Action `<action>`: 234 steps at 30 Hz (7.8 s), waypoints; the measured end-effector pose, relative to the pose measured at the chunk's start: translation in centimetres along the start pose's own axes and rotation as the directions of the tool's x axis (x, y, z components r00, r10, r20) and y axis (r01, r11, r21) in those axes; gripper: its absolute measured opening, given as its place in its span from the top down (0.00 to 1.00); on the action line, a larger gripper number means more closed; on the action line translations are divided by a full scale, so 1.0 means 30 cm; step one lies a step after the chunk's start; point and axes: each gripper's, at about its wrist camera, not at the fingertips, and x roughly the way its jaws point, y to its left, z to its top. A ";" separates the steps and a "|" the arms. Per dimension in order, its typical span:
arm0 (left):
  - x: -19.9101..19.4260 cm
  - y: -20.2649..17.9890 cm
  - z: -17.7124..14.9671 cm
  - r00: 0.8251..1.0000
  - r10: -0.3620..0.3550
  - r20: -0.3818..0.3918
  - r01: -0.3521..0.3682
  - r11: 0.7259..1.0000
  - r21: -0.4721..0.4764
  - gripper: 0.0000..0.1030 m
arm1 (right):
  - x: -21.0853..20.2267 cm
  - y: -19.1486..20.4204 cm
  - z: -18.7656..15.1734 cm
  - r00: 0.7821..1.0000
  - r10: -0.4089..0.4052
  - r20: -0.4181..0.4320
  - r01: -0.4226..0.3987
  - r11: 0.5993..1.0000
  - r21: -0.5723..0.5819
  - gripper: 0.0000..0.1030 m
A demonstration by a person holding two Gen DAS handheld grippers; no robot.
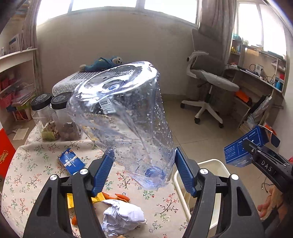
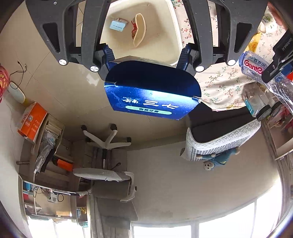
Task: Collect trash
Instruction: 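Carry the blue box over the white bin and open the right tool, then lower the water bottle into the white bin and open the left tool, then move both tools back over the table toward the yellow packet, then grasp the white paper cup with the left tool while the right tool grasps the blue biscuit box, then carry both items over the white bin and open the right tool to drop the box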
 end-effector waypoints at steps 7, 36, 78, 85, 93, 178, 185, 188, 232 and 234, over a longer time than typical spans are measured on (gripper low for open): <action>0.048 -0.141 -0.007 0.993 -0.103 -0.054 0.104 0.995 0.013 0.36 | -0.013 -0.120 -0.002 0.995 -0.098 0.007 0.097 0.991 0.090 0.20; 0.188 -0.617 0.049 0.949 -0.278 -0.147 0.292 0.953 0.085 0.14 | -0.121 -0.532 -0.015 0.939 -0.344 -0.013 0.321 0.861 0.394 0.08; -0.042 0.048 0.061 0.996 0.089 -0.032 -0.090 0.995 -0.041 0.10 | -0.119 0.162 -0.002 0.997 -0.060 0.047 0.059 0.998 0.008 0.07; -0.067 0.173 0.046 0.990 0.138 -0.039 -0.141 0.987 -0.080 0.10 | -0.117 0.275 -0.019 0.999 -0.017 0.039 0.019 0.999 -0.050 0.07; -0.087 0.302 0.023 0.977 0.198 -0.073 -0.205 0.974 -0.100 0.10 | -0.106 0.409 -0.049 0.999 0.052 0.006 -0.050 0.990 -0.128 0.07; -0.134 0.997 -0.094 0.939 0.295 -0.176 -0.338 0.883 -0.327 0.41 | -0.008 0.910 -0.104 0.872 0.399 -0.282 -0.482 0.797 -0.365 0.50; -0.176 0.854 -0.056 0.934 0.354 -0.033 -0.352 0.906 -0.236 0.41 | -0.110 0.766 -0.062 0.934 0.348 -0.082 -0.355 0.878 -0.320 0.50; -0.181 0.790 -0.046 0.931 0.364 0.015 -0.353 0.912 -0.206 0.40 | -0.109 0.744 -0.071 0.956 0.294 0.010 -0.278 0.913 -0.299 0.50; -0.077 0.342 0.043 0.976 0.194 0.101 -0.187 0.979 -0.077 0.40 | -0.074 0.420 -0.001 0.985 0.142 0.095 -0.123 0.976 -0.178 0.50; -0.075 0.322 0.044 0.977 0.186 0.105 -0.179 0.981 -0.069 0.40 | -0.075 0.400 0.000 0.987 0.131 0.097 -0.113 0.979 -0.170 0.50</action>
